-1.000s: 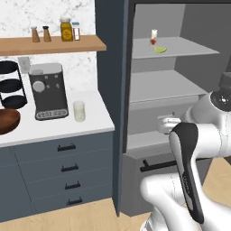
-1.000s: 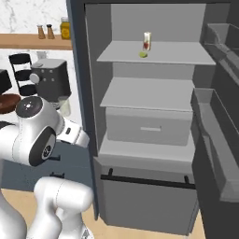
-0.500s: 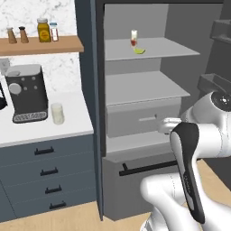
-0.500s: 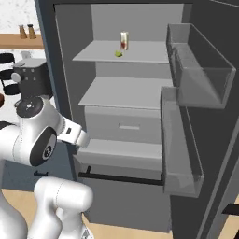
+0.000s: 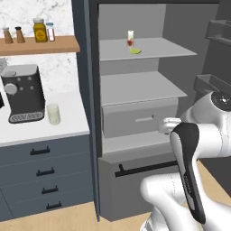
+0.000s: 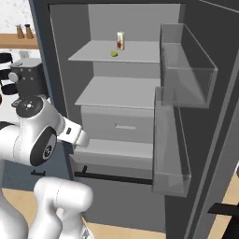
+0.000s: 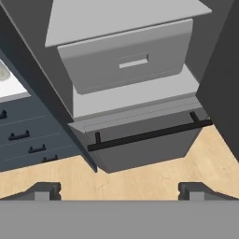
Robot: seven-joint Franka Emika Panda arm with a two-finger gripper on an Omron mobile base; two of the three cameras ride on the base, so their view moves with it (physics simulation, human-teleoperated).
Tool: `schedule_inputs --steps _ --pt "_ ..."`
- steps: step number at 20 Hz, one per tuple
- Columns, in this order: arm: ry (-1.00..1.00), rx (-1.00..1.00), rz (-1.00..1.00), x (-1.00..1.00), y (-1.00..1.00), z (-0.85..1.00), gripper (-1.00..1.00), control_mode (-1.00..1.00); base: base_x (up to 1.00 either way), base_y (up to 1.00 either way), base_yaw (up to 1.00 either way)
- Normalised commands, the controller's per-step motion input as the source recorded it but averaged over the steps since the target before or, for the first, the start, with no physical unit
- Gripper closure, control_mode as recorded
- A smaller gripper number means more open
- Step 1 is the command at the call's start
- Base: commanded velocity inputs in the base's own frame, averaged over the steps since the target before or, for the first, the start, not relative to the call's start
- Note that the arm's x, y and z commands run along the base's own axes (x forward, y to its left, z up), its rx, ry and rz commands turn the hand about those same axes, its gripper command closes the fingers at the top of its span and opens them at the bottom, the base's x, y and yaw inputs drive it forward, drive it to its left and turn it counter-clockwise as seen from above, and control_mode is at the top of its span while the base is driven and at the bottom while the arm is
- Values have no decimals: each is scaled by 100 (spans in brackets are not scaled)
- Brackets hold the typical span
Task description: Grab a lemon wedge from the fridge and one ice cube from the ice bowl, and put them in the glass of lemonade.
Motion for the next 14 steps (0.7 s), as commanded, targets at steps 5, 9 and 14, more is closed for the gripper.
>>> schedule_inputs --steps 5,9,14 --pt "0 0 0 0 0 0 -100 100 9 -29 7" --pt "0 0 0 0 0 0 -100 100 33 -26 8" --pt "0 0 0 0 0 0 -100 100 47 -26 9"
